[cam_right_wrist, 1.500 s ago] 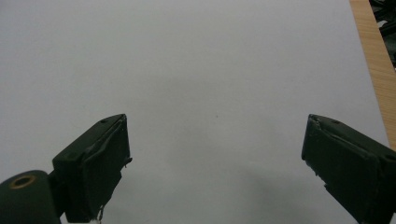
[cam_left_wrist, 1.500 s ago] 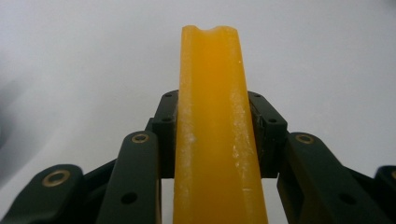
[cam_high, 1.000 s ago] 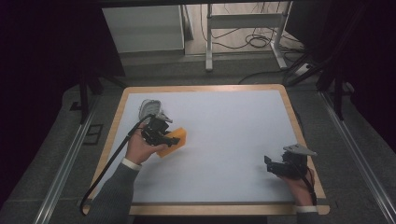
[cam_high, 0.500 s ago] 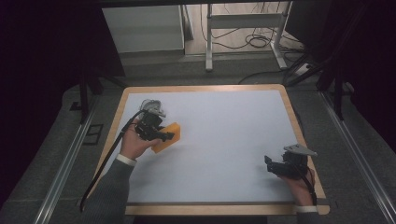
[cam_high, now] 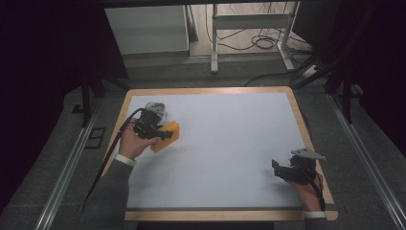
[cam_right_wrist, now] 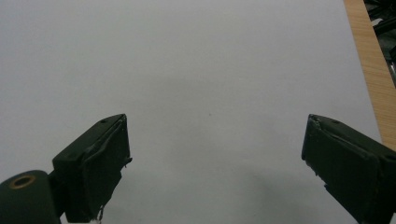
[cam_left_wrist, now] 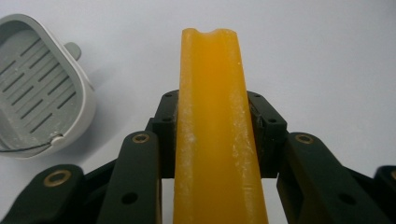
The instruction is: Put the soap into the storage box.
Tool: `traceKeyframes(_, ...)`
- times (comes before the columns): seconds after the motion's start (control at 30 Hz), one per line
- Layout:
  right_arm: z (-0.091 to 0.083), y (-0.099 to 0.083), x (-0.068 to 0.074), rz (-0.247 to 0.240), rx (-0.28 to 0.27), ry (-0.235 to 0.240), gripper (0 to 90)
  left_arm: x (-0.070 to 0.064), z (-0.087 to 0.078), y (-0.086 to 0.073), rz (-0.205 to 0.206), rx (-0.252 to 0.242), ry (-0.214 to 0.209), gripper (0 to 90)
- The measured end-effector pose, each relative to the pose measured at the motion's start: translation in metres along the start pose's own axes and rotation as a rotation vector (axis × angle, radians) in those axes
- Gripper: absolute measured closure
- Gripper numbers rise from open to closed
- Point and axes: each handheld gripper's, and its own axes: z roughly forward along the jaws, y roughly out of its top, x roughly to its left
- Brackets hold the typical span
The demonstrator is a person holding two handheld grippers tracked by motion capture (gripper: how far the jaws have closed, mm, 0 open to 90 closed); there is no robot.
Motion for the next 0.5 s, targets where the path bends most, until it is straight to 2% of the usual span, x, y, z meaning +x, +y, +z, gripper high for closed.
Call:
traceKeyframes(0.27,0.000,0.000,-0.001,0.005,0.001,-0.002,7.8,0.012,-0.004,0.003,-0.028,-0.003,0.000,61.4)
traceKeyframes(0.5,0.000,0.000,-0.001,0.008,0.003,-0.003,7.8,0.025,-0.002,0.005,-0.055,0.005,0.024,61.4)
